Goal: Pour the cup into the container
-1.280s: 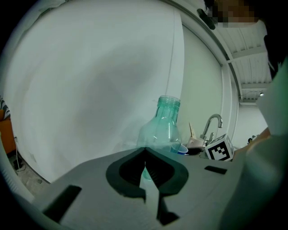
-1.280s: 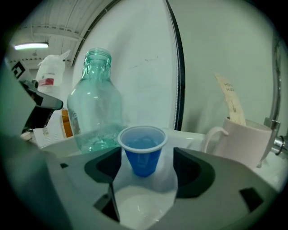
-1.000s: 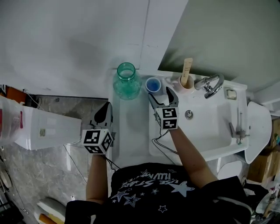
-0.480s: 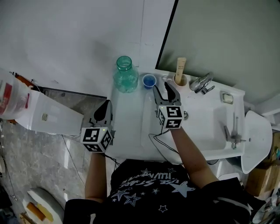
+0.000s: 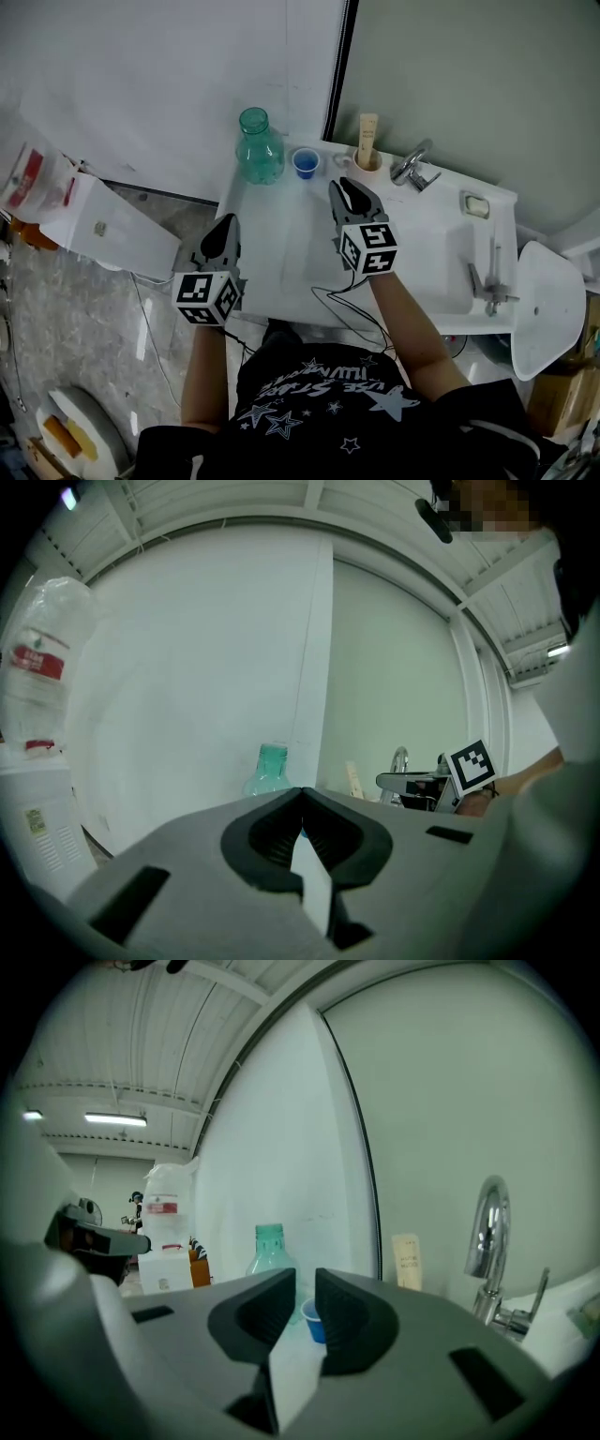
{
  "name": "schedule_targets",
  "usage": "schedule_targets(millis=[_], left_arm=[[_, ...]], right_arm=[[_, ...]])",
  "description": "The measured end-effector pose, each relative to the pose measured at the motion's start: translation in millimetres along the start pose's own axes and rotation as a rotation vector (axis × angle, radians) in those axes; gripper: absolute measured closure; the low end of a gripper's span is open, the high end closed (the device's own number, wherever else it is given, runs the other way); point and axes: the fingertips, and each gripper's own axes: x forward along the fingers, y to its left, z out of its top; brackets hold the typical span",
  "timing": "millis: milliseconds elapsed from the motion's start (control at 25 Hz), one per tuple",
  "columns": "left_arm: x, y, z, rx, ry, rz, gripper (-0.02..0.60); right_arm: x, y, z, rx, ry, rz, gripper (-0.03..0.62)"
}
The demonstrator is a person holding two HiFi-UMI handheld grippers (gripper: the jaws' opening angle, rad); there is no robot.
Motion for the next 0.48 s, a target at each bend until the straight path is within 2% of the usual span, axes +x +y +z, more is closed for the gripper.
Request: schedule_targets(millis=[120,320,480], left_arm=[[-13.9,-19.2,-2.3,0.002,-0.005,0.011,0.569],[-38.9,-51.8,-7.1,0.007,-0.015,0.026,0.569],[-65.0,-74.7,-8.7,0.012,-0.029,0.046,0.569]], right_arm=[[-21.2,-2.6,-0.6,-0.003,0.008,0.013,0.586],[-57.4,-7.8,-10.5,0.041,0.04,0.049,0.588],[-88.2,-9.0,-13.0,0.019,0.04,0.048,0.588]])
